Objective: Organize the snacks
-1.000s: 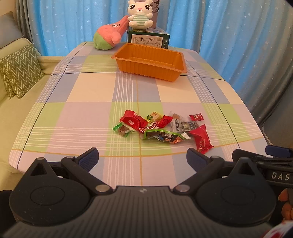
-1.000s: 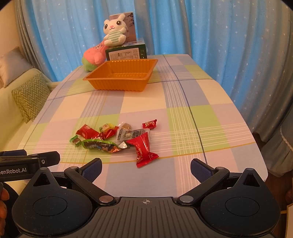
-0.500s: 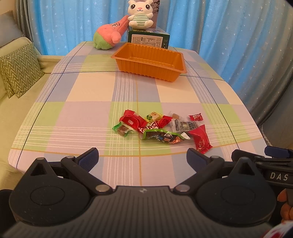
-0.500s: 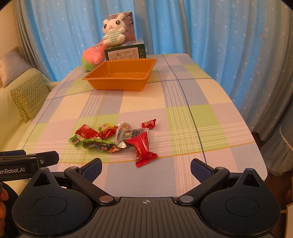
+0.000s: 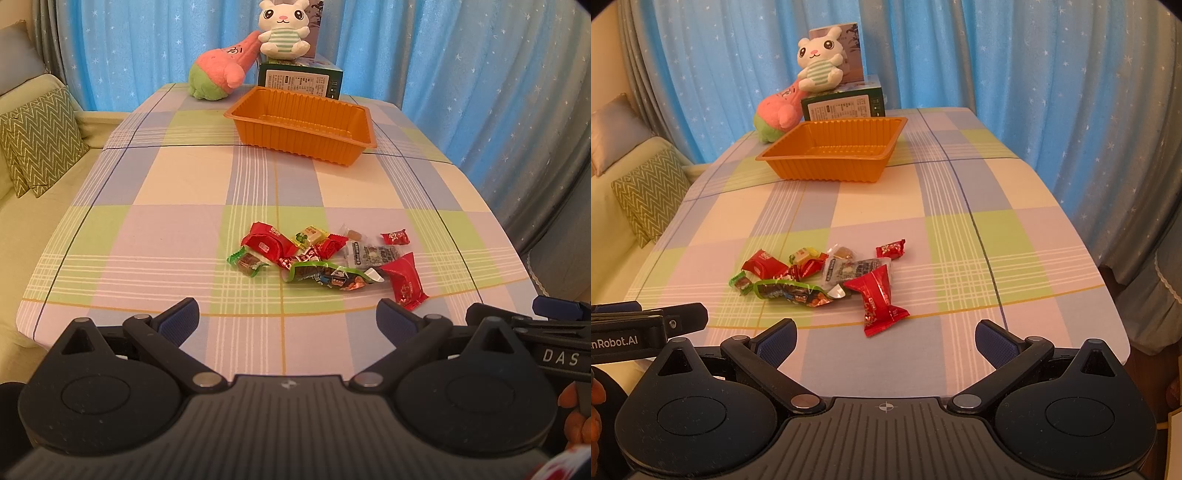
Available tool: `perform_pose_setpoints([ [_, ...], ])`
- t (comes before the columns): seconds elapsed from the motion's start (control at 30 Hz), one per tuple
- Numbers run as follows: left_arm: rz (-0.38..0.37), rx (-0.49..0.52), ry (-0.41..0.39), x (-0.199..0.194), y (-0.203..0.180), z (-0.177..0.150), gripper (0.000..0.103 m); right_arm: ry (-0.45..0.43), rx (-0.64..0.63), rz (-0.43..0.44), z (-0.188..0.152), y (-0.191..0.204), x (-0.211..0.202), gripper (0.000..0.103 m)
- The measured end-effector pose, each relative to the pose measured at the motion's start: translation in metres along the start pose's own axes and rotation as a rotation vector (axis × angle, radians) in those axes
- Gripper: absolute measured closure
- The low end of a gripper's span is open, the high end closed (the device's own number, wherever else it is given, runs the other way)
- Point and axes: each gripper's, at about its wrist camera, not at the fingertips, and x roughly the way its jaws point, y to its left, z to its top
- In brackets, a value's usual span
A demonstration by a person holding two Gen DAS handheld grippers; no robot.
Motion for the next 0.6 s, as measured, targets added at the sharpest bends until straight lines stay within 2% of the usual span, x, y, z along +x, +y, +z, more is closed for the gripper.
perform_pose_setpoints([
  [0.6, -0.001, -0.023, 0.011, 0.011, 0.01, 0.001, 0.007, -0.014, 0.021, 0.01, -0.005, -0.008, 0.015, 0.001],
])
